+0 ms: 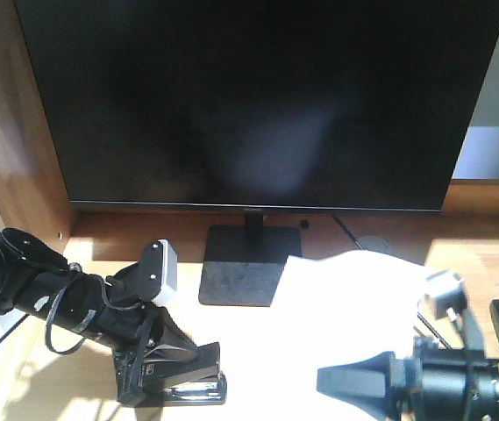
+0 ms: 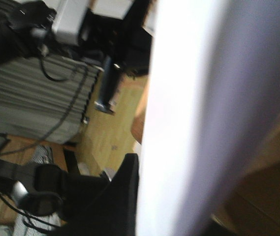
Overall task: Grab stapler and paper to desk for stapling
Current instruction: 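Swing the white paper in with the right gripper and lay it down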
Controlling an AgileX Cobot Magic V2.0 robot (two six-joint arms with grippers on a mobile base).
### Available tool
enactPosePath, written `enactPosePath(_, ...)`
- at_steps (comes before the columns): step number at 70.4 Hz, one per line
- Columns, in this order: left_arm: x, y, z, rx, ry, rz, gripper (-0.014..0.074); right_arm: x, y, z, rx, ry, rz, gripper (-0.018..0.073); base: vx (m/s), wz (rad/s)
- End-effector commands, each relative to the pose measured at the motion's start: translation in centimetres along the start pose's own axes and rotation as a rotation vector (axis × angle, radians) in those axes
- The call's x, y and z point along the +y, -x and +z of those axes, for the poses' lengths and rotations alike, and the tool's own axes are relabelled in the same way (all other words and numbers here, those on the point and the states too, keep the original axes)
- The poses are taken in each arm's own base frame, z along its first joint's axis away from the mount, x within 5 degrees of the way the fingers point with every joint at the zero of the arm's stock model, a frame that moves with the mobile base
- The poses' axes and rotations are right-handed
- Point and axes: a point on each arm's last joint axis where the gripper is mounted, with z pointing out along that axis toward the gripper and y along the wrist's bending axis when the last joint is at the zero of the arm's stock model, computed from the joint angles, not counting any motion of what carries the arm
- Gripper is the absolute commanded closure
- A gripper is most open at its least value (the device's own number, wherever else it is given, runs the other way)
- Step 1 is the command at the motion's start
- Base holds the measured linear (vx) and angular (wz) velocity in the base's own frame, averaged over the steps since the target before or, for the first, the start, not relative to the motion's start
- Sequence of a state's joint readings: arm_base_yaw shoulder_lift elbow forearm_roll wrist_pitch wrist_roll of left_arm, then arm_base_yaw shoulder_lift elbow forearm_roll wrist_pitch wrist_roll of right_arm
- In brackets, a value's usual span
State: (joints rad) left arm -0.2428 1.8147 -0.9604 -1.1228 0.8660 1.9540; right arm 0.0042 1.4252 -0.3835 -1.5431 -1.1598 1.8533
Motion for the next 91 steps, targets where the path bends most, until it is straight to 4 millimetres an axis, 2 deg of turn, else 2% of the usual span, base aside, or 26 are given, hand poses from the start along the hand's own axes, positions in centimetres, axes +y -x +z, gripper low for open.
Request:
enactPosePath(1,-0.2,1.8,-1.2,-0.072,0.015,0.011,0.0603,-0.6,0.6,0.3,0.002,-0.023,-0.045,0.0561,0.00,0.00)
enactPosePath(11,-0.2,1.8,-1.2,-0.072,0.015,0.011,0.0603,-2.9,0.6,0.9,0.025,-0.108,-0.037,0.0561,0.00,0.00)
enactPosePath(29,-0.2,1.8,-1.2,-0.072,0.015,0.011,0.0603,-5.0,0.2,1.7,0.075,-0.105,-0.049,0.0561,0.00,0.00)
enactPosePath(60,-0.2,1.8,-1.2,-0.072,0.015,0.011,0.0603,-4.1,0.4,2.0,0.038,0.050,-0.224,0.0561,0.00,0.00)
enactPosePath(91,-0.2,1.8,-1.2,-0.072,0.015,0.011,0.0603,-4.0,0.5,2.0,0.019,0.061,-0.293,0.0561,0.00,0.00)
